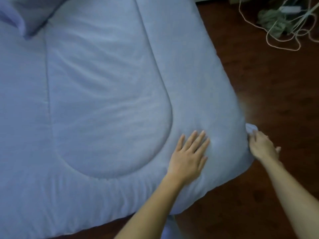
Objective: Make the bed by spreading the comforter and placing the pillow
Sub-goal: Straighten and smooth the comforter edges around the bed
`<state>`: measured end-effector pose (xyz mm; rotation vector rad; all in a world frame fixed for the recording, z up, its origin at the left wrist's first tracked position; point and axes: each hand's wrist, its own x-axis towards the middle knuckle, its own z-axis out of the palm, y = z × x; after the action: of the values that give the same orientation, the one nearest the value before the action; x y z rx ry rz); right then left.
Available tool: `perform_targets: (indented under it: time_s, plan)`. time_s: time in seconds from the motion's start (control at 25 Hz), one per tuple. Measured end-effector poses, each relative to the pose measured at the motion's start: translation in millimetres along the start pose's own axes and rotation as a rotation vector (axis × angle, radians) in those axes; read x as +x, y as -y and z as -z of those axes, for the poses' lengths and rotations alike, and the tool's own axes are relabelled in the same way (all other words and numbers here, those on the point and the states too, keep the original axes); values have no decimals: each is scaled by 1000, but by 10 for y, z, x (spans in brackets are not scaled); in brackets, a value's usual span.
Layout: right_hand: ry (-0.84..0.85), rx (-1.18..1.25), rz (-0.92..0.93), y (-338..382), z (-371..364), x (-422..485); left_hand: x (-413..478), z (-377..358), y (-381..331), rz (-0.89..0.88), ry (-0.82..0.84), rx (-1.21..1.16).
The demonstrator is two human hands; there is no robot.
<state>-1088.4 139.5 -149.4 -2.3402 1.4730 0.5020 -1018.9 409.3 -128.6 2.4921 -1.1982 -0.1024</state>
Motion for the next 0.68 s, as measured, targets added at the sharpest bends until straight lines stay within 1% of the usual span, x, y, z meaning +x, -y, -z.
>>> perform_targets:
  time_s: [0.04, 0.08, 0.12, 0.16, 0.2, 0.24, 0.28, 0.32, 0.36, 0.4, 0.44, 0.48, 0.52, 0.56, 0.6, 0.64, 0.68]
  plan:
    - [-157, 104, 56, 84, -48, -96, -196, -74, 82, 7, 7, 86]
    - [-304, 213, 179, 273, -88, -247, -409, -91, 217, 67, -12, 130]
    - [-389, 287, 336, 525, -154, -447, -638, -76, 378, 150, -32, 156]
    - [-419, 313, 526, 790, -245, -704, -890, -16, 541, 242, -53, 199]
    - [-404, 279, 732, 983, -400, -956, -1141, 65, 713, 325, -71, 265]
    - [-375, 172, 927, 1104, -566, -1194, -1385, 156, 886, 401, -65, 316]
    - [-342, 45, 1064, 1129, -690, -1366, -1603, 255, 1027, 474, -35, 341]
    - [-326, -61, 1128, 1076, -752, -1438, -1780, 354, 1157, 570, 9, 317]
    - [-309, -112, 1102, 931, -748, -1415, -1916, 467, 1245, 701, 21, 287]
    - [-308, -112, 983, 779, -643, -1399, -2027, 571, 1297, 880, 24, 242]
    - [-265, -105, 783, 512, -613, -1225, -2109, 673, 1337, 1095, 23, 191]
    - [-166, -104, 543, 251, -532, -1049, -2162, 798, 1344, 1288, 41, 117]
    - [-13, -94, 296, -11, -416, -888, -2207, 934, 1308, 1415, 101, 40]
    - [97, -113, 169, -217, -238, -818, -2240, 1042, 1250, 1425, 204, -31]
    - [184, -58, 136, -355, -69, -813, -2208, 1164, 1136, 1379, 355, -131]
    - [231, 72, 209, -404, 112, -900, -2138, 1296, 986, 1273, 537, -235]
    - [225, 242, 308, -387, 284, -1089, -2030, 1455, 742, 1135, 747, -322]
